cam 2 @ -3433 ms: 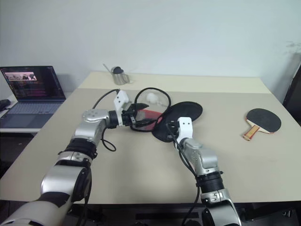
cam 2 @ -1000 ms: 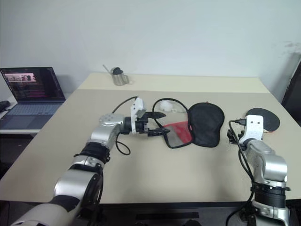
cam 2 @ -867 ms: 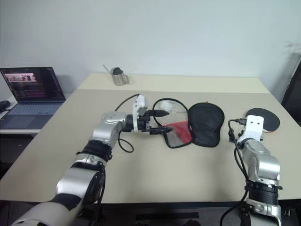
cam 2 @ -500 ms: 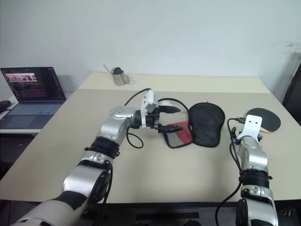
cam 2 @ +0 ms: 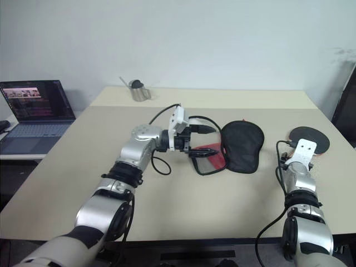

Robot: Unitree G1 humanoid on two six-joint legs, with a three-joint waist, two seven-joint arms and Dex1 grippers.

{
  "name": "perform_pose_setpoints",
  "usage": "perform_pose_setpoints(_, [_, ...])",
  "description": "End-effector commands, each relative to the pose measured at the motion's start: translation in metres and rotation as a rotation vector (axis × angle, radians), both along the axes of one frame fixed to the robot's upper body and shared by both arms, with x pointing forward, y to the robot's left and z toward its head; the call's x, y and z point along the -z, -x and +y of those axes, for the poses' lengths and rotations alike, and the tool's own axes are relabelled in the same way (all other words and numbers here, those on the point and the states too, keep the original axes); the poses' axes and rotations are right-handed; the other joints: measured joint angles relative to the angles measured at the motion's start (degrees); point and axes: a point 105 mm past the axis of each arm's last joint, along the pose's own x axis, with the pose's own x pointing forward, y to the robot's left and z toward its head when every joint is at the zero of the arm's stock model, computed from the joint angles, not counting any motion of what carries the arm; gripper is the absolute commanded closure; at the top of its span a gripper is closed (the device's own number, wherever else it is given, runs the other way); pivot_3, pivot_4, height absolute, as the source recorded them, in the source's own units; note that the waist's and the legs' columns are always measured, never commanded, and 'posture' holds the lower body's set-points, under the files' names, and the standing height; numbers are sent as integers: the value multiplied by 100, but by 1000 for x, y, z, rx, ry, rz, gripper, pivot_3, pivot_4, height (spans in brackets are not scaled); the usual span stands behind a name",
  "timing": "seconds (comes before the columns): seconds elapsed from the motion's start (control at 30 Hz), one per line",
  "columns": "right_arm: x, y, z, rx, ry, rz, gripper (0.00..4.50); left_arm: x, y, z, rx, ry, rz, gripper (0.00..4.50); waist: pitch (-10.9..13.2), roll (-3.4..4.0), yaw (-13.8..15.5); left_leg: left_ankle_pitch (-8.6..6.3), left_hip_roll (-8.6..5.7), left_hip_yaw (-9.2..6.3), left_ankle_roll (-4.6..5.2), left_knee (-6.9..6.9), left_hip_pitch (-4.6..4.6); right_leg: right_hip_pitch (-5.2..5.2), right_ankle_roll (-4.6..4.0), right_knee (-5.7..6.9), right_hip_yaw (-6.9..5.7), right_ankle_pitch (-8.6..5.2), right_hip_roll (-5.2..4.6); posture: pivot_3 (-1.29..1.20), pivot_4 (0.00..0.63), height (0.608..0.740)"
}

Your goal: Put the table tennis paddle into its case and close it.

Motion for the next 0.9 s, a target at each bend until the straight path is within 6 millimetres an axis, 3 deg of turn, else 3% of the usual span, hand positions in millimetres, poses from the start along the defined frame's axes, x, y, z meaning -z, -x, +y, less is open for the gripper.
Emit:
perform_pose_setpoints(0.03, [-13, -1, -7, 26, 23, -32, 2023, -15, 4, -5, 31, 17, -64, 0, 0, 0, 0, 0, 0, 0, 0, 0, 0, 0, 0, 0, 0, 0, 0, 0, 150, 740])
perform_pose_setpoints(0.1, [-13, 2, -9, 27, 55, -23, 2679, -14, 4, -5, 33, 15, -64, 0, 0, 0, 1, 0, 0, 0, 0, 1, 0, 0, 0, 2, 0, 0, 0, 0, 150, 740])
perform_pose_setpoints(0.17, [-12, 6, -10, 19, 80, -11, 2974, -12, 4, -6, 36, 13, -62, 0, 0, 1, 1, 0, -1, 1, 0, 2, 0, 1, 0, 1, 1, 0, 0, 0, 150, 740])
perform_pose_setpoints(0.3, [-10, 18, -14, -1, 137, 14, 2975, -8, 7, -7, 48, 9, -58, 0, -1, 2, 12, 0, 0, -3, 0, -1, 0, 0, 0, 3, -3, -1, 0, 0, 150, 740])
perform_pose_setpoints(0.4, [-17, 43, -12, -76, 176, 30, 2975, -3, 12, -5, 66, 0, -45, 0, -5, 11, 63, 0, -1, -7, 0, -3, -1, 0, 0, 2, -6, -2, 0, 0, 150, 740])
perform_pose_setpoints(0.5, [-26, 75, 2, -197, 184, 60, 2975, -1, 17, -2, 82, -3, -32, 0, -6, 26, 79, -1, -2, -12, 0, -7, -6, -4, 0, 7, -9, -10, -1, 0, 150, 740])
perform_pose_setpoints(0.63, [-31, 109, 37, -349, 122, 96, 2975, 5, 27, -4, 123, -10, -5, 0, -5, 27, 33, -1, 1, -13, 0, 0, 1, -4, 23, 30, -9, -31, 1, 0, 150, 740])
perform_pose_setpoints(0.83, [-28, 134, 58, -446, 82, 135, 2975, 9, 36, -8, 161, -18, 18, 0, -4, 29, 9, 8, 4, -17, 14, 7, 37, 9, 5, 54, 2, -26, 12, 0, 150, 740])
perform_pose_setpoints(0.9, [-18, 142, 55, -455, 76, 186, 2975, 10, 37, -10, 169, -22, 20, 0, -3, 29, 12, 15, 3, -21, 24, 7, 45, 18, -4, 54, 0, -29, 13, 0, 150, 740])
